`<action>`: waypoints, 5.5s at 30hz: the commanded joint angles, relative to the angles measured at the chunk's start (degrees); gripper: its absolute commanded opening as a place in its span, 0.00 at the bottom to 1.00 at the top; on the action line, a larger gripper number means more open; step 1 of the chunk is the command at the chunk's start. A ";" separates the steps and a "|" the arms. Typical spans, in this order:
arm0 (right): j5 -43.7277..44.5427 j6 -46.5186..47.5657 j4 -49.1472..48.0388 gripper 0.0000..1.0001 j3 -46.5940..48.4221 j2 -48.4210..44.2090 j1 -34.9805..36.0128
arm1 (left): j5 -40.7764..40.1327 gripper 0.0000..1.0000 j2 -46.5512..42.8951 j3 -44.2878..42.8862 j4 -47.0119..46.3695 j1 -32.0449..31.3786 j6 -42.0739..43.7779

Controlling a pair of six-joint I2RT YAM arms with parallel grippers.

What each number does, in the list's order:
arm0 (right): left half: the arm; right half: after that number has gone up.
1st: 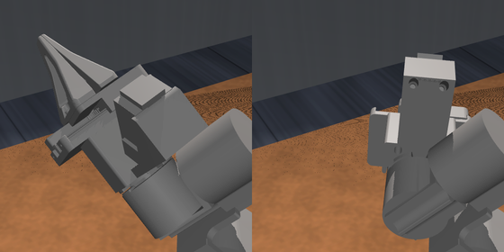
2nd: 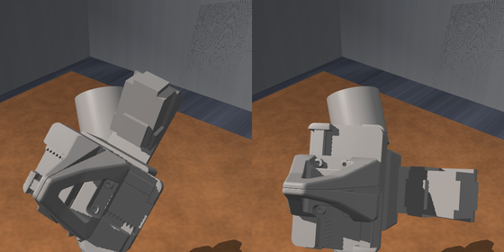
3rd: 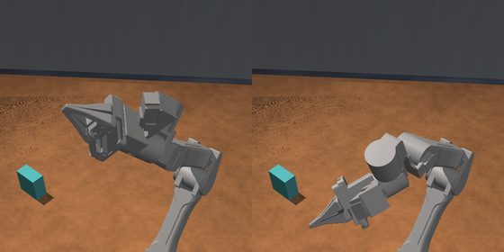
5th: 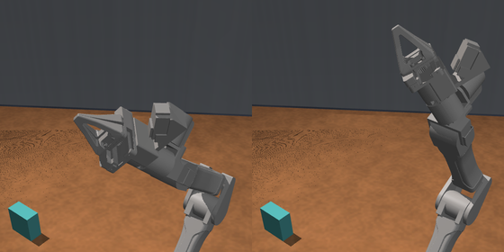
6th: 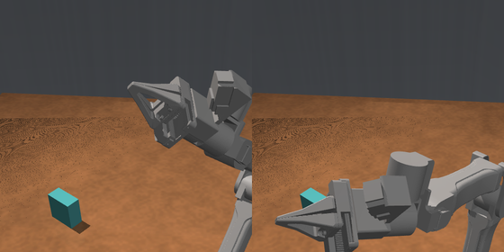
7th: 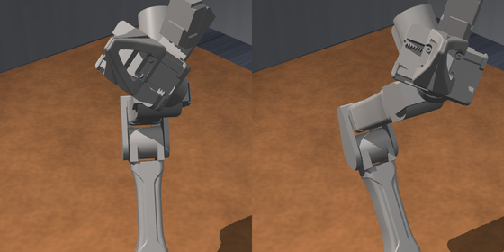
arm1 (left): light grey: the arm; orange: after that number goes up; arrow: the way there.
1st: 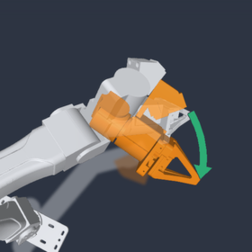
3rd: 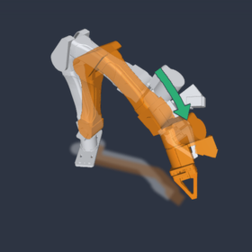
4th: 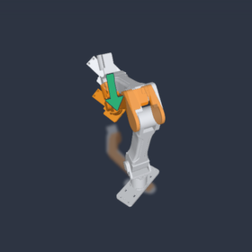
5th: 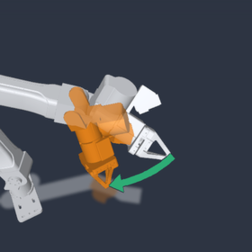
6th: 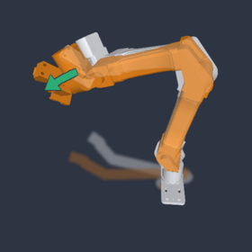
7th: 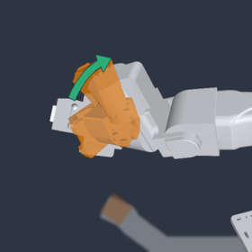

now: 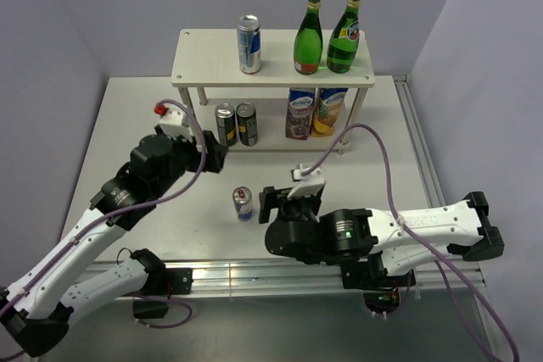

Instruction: Place and organize the beverage onto the shelf

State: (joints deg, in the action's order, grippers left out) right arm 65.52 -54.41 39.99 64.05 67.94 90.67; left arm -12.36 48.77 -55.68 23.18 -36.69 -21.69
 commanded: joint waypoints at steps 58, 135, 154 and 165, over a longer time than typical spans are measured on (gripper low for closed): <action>6.20 -44.56 38.69 0.89 -13.43 -11.25 5.74 | -41.42 0.20 22.96 18.61 -23.64 -31.60 -20.14; 7.61 -40.42 33.23 0.89 -12.02 -6.24 5.74 | -6.28 0.99 29.81 -44.10 8.19 5.75 9.57; 4.61 47.70 -10.01 1.00 27.69 -14.59 0.29 | -1.09 0.99 -4.12 -32.55 16.63 5.57 -0.11; 9.37 42.38 -0.88 1.00 29.20 -18.54 0.29 | -1.44 0.99 -4.92 -28.96 12.42 5.57 2.62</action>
State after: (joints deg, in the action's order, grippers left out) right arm 73.10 -11.51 35.55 93.25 50.41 91.13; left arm -15.22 43.59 -86.35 38.79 -31.14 -20.67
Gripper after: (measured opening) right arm 0.998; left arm 0.994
